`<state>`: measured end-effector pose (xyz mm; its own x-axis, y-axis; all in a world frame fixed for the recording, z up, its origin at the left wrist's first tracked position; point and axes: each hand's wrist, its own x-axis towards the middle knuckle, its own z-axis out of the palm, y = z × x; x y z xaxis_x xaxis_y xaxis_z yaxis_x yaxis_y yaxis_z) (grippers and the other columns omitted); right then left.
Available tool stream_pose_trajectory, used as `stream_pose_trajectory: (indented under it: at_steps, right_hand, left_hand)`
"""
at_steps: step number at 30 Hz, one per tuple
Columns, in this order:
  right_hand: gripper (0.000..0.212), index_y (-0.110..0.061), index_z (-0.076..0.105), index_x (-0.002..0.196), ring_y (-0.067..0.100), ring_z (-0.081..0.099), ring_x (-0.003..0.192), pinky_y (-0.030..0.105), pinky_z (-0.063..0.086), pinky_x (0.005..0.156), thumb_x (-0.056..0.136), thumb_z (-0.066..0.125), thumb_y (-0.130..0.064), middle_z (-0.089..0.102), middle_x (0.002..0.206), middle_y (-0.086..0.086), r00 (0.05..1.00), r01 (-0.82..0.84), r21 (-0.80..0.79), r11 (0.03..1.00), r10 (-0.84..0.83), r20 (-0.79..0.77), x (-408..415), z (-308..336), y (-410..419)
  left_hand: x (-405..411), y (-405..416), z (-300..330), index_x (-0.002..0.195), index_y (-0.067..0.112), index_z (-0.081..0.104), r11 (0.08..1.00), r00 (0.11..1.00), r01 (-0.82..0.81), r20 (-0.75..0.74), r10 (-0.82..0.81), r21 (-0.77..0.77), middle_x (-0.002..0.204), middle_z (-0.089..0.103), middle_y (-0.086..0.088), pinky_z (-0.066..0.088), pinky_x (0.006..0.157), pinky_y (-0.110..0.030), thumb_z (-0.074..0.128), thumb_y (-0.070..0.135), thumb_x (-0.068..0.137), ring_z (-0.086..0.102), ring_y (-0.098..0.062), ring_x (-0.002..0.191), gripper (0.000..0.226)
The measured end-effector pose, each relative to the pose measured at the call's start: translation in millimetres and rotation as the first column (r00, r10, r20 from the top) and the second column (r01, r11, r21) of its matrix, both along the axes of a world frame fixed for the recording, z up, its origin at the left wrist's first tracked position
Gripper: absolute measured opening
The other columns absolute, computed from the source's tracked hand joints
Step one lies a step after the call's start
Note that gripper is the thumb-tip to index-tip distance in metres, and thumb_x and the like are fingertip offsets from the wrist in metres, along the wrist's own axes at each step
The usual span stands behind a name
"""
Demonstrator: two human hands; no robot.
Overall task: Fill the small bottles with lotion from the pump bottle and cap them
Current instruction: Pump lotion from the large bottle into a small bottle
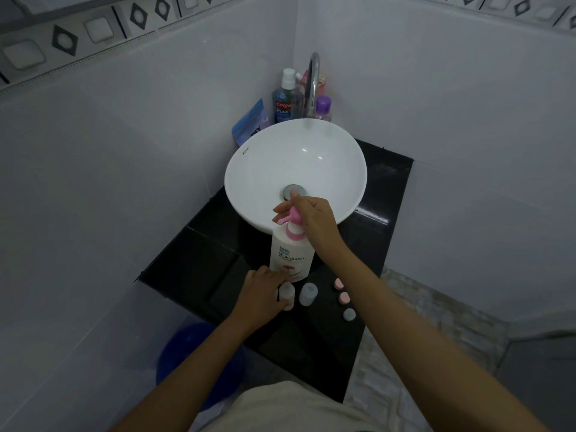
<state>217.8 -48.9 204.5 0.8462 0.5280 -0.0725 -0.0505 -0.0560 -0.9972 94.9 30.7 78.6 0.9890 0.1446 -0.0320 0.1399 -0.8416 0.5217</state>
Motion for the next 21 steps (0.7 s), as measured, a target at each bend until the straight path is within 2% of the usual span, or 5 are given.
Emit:
stream_pose_trajectory:
  at_steps: [7,11,14,17,21]
  right_hand:
    - [0.044,0.011,0.069,0.084,0.01,0.067,0.064,0.022,0.052,0.079,0.099,0.042,-0.022,0.07,0.059,-0.002,1.0,-0.006,0.003,1.0,0.006,0.007,0.2,-0.6,-1.2]
    - [0.044,0.01,0.069,0.084,0.009,0.067,0.064,0.018,0.052,0.077,0.099,0.042,-0.022,0.07,0.06,0.001,1.0,-0.005,0.008,1.0,0.005,0.006,-0.4,-0.6,-1.2]
    - [0.044,0.008,0.07,0.083,0.012,0.067,0.066,0.023,0.051,0.081,0.099,0.042,-0.023,0.07,0.062,0.005,1.0,-0.004,0.008,1.0,0.004,0.003,-0.5,-0.5,-0.8]
    - [0.044,0.008,0.07,0.083,0.011,0.067,0.066,0.02,0.051,0.078,0.099,0.042,-0.023,0.07,0.059,0.001,1.0,-0.003,0.009,1.0,0.003,0.0,-0.3,-0.5,-1.1]
    - [0.045,0.01,0.069,0.085,0.011,0.067,0.066,0.019,0.051,0.078,0.099,0.042,-0.022,0.07,0.059,0.0,1.0,-0.004,0.009,1.0,0.004,0.003,0.0,-0.6,-1.5]
  left_hand:
    - [-1.0,-2.2,-3.2,0.107,0.026,0.063,1.0,0.999,0.015,0.04,-0.014,-0.025,0.112,0.065,0.012,0.024,0.083,-0.024,0.072,0.027,0.073,0.05,-0.011,0.105,0.035]
    - [-0.2,-1.7,-6.1,0.106,0.022,0.066,1.0,0.997,0.01,0.078,-0.01,-0.001,0.11,0.067,0.007,0.028,0.084,-0.026,0.074,0.025,0.071,0.054,-0.016,0.105,0.035]
    - [-0.9,-0.1,-4.5,0.105,0.021,0.066,1.0,0.997,0.004,0.072,-0.003,-0.008,0.11,0.067,0.007,0.031,0.085,-0.026,0.078,0.03,0.067,0.054,-0.015,0.105,0.041]
    - [-2.3,1.0,-2.9,0.105,0.019,0.066,1.0,0.996,0.009,0.084,-0.007,-0.025,0.109,0.067,0.005,0.034,0.086,-0.028,0.08,0.034,0.064,0.054,-0.017,0.104,0.046]
    - [-3.5,0.9,-0.6,0.098,0.019,0.067,0.995,0.974,0.041,0.22,-0.059,0.086,0.099,0.069,0.004,0.04,0.077,-0.027,0.083,0.042,0.058,0.056,-0.015,0.095,0.049]
